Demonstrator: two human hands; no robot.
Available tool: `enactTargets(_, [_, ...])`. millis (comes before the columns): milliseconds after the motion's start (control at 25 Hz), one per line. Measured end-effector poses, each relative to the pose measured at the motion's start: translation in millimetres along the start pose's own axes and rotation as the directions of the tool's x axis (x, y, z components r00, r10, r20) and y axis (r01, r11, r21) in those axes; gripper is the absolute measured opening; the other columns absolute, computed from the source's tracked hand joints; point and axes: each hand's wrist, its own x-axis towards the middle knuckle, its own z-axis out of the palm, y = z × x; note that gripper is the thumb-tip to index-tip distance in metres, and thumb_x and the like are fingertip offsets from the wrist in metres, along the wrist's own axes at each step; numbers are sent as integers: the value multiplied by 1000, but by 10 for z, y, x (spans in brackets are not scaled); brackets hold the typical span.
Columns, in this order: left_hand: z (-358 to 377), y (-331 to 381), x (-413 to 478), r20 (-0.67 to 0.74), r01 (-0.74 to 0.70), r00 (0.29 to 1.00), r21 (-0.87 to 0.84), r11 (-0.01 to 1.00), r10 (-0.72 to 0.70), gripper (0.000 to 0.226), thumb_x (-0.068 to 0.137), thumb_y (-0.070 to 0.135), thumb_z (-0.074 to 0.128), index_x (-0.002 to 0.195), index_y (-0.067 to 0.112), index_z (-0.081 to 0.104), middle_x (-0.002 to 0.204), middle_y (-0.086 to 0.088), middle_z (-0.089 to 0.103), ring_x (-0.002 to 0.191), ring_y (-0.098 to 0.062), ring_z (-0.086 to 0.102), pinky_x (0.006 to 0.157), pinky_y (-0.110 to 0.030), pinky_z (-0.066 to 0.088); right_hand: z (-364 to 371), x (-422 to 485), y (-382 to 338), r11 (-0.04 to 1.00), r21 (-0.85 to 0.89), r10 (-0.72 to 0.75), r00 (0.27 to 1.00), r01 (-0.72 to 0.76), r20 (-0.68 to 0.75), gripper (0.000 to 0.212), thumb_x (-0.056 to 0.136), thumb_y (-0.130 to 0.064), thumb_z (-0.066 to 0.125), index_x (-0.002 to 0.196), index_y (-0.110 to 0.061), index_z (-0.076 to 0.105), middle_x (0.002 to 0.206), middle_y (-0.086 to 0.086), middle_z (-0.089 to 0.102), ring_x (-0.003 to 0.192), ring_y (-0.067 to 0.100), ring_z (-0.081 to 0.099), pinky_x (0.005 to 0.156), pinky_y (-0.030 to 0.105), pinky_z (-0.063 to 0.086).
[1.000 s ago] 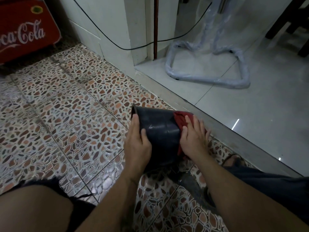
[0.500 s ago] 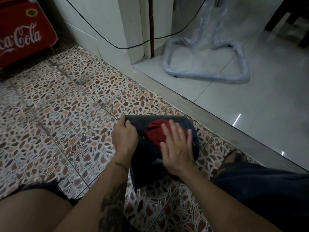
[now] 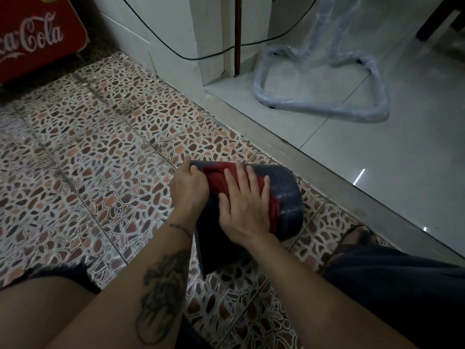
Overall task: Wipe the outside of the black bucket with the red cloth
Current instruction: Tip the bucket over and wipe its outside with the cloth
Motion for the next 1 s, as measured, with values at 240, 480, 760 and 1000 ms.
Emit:
enactTargets(240, [-3, 62, 56, -1, -29, 1000, -77, 997, 29, 47, 95, 27, 42, 141, 21, 53, 145, -2, 52, 135, -22, 44, 115, -39, 30, -115, -258, 726, 990, -2, 142, 990, -142, 2, 64, 100, -50, 16, 160, -27, 19, 171, 2, 8, 156, 21, 3, 123, 54, -8])
enactTargets(480, [-38, -155, -524, -62, -297, 952, 44, 954, 299, 54, 96, 33, 36, 149, 23, 39, 155, 5, 39, 138, -5, 32, 112, -24, 21, -194, 117, 1042, 916, 29, 396, 914, -400, 83, 59, 104, -44, 16, 160, -25, 19, 170, 6, 11, 156, 26, 5, 123, 58, -2])
enactTargets(760, [-19, -328, -824, -58, -281, 959, -74, 957, 277, 54, 102, 26, 32, 155, 23, 25, 162, 6, 24, 143, -2, 21, 109, -4, 7, -215, 187, 913, 857, 24, 507, 850, -515, 141, 58, 105, -43, 18, 161, -24, 18, 171, 4, 6, 156, 28, 3, 124, 56, 0])
enactTargets(1000, [-41, -20, -225, -6, -31, 1000, -111, 993, 30, 52, 96, 23, 34, 146, 26, 45, 147, -6, 51, 129, -30, 50, 111, -43, 37, -216, -219, 81, 994, 95, 44, 992, -56, 122, 63, 100, -45, 18, 160, -29, 16, 171, -5, 1, 156, 18, -2, 124, 44, -8])
